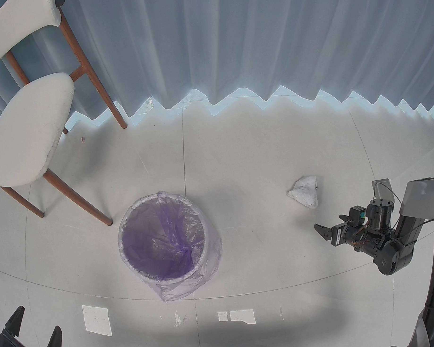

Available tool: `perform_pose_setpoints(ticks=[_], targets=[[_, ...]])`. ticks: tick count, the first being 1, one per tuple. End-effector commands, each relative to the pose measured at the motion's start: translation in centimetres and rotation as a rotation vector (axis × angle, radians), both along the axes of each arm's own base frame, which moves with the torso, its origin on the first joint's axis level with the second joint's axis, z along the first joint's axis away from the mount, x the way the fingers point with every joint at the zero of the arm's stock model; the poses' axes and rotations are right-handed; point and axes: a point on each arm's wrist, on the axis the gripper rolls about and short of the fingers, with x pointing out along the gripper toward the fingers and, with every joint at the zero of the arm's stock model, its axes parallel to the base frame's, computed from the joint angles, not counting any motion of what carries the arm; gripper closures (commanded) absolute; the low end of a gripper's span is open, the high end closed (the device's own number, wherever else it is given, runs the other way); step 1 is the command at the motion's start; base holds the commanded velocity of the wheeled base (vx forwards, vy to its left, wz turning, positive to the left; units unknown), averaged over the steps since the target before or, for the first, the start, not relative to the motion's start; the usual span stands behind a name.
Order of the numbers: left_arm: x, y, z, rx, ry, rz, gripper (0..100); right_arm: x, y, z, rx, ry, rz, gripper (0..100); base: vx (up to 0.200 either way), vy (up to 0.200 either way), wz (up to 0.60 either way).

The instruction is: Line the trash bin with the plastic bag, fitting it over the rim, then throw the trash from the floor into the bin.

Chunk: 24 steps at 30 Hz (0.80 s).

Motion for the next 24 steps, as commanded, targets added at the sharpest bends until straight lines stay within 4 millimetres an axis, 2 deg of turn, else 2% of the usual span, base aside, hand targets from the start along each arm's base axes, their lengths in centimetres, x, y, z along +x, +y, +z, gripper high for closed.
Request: perform_pose_setpoints(ticks=[1, 6, 24], targets=[[0.0, 0.0, -0.5, 0.000, 0.005, 0.000, 0, 1.2, -0.1, -0.8, 0.002, -0.008, -0.002, 0, 0.000, 0.000, 0.00], [0.0, 0.0, -0.5, 0.000, 0.005, 0.000, 0, 3.3, -1.0, -1.2, 0.000, -0.054, -0.024, 0, 0.000, 0.000, 0.00], [0.0, 0.0, -0.5, 0.000, 0.005, 0.000, 0, 8.9, -2.2, -2.5, 0.003, -0.185, -0.048, 0, 0.000, 0.000, 0.00]])
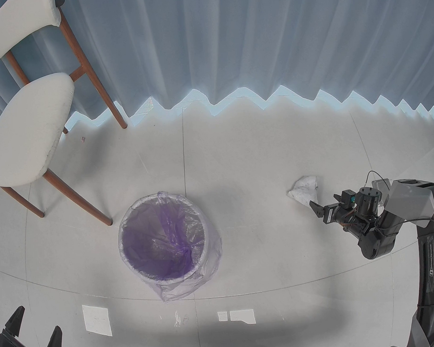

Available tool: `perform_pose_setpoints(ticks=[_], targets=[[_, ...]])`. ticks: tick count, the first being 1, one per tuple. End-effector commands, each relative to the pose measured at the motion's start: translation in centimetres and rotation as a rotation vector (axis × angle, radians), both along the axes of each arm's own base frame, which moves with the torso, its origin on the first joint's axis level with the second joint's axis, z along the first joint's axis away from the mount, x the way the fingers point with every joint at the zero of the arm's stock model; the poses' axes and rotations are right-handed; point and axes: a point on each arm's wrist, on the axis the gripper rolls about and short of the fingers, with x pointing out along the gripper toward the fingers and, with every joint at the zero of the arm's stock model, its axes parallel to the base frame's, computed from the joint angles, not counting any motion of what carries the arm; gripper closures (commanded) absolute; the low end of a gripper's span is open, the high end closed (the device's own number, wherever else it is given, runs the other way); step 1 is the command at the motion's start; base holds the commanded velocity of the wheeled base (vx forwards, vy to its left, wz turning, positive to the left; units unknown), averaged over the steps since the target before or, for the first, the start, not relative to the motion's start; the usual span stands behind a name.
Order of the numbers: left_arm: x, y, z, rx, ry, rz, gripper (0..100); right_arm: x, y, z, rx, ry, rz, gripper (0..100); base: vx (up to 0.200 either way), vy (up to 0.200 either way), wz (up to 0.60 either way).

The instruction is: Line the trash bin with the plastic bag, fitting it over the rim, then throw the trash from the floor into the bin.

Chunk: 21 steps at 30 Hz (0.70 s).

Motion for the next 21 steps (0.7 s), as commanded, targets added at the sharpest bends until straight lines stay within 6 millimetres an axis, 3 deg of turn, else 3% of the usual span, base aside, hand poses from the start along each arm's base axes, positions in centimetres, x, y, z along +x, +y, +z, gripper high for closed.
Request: perform_pose_setpoints(ticks=[1, 10, 21], targets=[[0.0, 0.0, -0.5, 0.000, 0.005, 0.000, 0, 1.2, -0.3, -1.2, 0.001, -0.011, -0.005, 0, 0.000, 0.000, 0.00], [0.0, 0.0, -0.5, 0.000, 0.005, 0.000, 0, 3.7, -1.3, -2.7, -0.001, -0.061, -0.028, 0, 0.000, 0.000, 0.00], [0.0, 0.0, -0.5, 0.000, 0.005, 0.000, 0, 6.6, -3.1, -2.9, -0.021, -0.154, -0.056, 0, 0.000, 0.000, 0.00]])
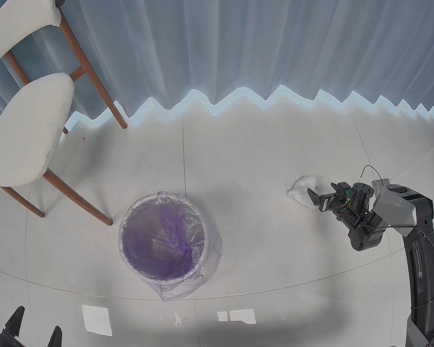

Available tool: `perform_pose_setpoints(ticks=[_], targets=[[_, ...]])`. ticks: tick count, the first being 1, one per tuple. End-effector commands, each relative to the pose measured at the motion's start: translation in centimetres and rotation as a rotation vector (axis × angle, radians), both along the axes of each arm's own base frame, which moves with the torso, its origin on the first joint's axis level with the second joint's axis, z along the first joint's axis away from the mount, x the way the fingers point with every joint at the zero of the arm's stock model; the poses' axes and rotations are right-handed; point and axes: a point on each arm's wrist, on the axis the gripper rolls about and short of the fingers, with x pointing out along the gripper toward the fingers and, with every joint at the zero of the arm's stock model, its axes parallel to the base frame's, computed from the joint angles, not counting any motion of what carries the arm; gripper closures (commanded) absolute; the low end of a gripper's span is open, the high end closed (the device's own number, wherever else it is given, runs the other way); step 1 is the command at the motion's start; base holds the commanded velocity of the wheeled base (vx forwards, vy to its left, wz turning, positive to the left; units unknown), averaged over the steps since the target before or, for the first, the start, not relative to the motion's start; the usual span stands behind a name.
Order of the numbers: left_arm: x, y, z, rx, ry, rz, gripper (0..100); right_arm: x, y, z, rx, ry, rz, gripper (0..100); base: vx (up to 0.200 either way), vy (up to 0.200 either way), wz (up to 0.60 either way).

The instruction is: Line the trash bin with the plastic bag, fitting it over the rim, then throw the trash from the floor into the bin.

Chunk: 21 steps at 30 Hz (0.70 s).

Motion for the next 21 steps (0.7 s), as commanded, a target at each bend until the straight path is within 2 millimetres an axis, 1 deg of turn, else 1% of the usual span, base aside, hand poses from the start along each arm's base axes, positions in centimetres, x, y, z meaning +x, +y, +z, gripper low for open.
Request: perform_pose_setpoints(ticks=[1, 8, 11, 13, 18, 21], targets=[[0.0, 0.0, -0.5, 0.000, 0.005, -0.001, 0, 1.1, -1.2, -1.2, -0.008, -0.021, -0.021, 0, 0.000, 0.000, 0.00], [0.0, 0.0, -0.5, 0.000, 0.005, -0.001, 0, 2.1, -2.4, -2.0, -0.018, -0.027, -0.042, 0, 0.000, 0.000, 0.00], [0.0, 0.0, -0.5, 0.000, 0.005, 0.001, 0, 3.5, -2.8, -1.9, -0.019, -0.057, -0.043, 0, 0.000, 0.000, 0.00], [0.0, 0.0, -0.5, 0.000, 0.005, 0.001, 0, 4.4, -3.0, -1.3, -0.022, -0.077, -0.041, 0, 0.000, 0.000, 0.00], [0.0, 0.0, -0.5, 0.000, 0.005, 0.001, 0, 5.3, -2.8, -1.1, -0.012, -0.044, -0.018, 0, 0.000, 0.000, 0.00], [0.0, 0.0, -0.5, 0.000, 0.005, 0.001, 0, 5.4, -2.6, -1.7, -0.010, -0.017, -0.009, 0, 0.000, 0.000, 0.00]])
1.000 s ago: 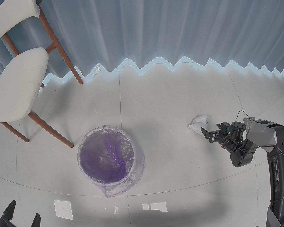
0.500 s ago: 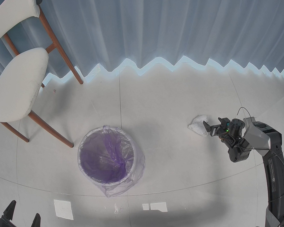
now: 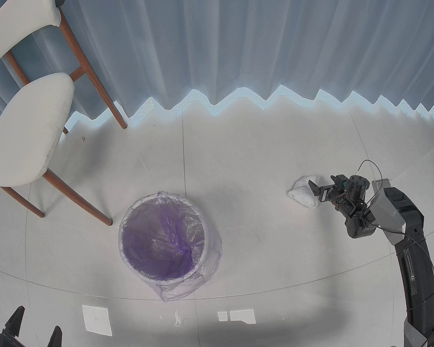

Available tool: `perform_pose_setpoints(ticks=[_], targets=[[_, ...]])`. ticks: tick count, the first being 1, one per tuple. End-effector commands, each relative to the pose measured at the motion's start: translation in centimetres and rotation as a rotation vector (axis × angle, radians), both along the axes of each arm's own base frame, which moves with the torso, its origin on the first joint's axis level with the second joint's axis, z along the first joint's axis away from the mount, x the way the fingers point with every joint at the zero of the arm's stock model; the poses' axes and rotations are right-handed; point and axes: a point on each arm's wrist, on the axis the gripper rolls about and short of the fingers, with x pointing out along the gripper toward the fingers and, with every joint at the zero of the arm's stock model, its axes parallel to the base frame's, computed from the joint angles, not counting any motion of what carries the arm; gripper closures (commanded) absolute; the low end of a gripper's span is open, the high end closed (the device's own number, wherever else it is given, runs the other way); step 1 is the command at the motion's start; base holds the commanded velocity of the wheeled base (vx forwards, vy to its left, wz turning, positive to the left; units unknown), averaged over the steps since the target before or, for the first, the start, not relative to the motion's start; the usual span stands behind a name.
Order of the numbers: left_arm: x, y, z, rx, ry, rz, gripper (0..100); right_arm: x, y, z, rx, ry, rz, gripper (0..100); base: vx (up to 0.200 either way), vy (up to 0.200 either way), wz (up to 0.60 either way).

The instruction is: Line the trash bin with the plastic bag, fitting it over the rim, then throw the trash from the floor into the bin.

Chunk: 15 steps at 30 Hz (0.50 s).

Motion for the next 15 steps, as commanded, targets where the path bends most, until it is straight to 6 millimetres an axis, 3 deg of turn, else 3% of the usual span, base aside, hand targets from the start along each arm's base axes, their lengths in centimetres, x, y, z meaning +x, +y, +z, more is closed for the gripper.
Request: perform_pose_setpoints(ticks=[1, 15], targets=[[0.0, 0.0, -0.5, 0.000, 0.005, -0.001, 0, 0.4, 0.2, -1.0, 0.000, 0.010, 0.012, 0, 0.000, 0.000, 0.00], [0.0, 0.0, -0.5, 0.000, 0.003, 0.001, 0, 0.7, 0.4, -2.4, 0.001, 0.018, 0.017, 0, 0.000, 0.000, 0.00]])
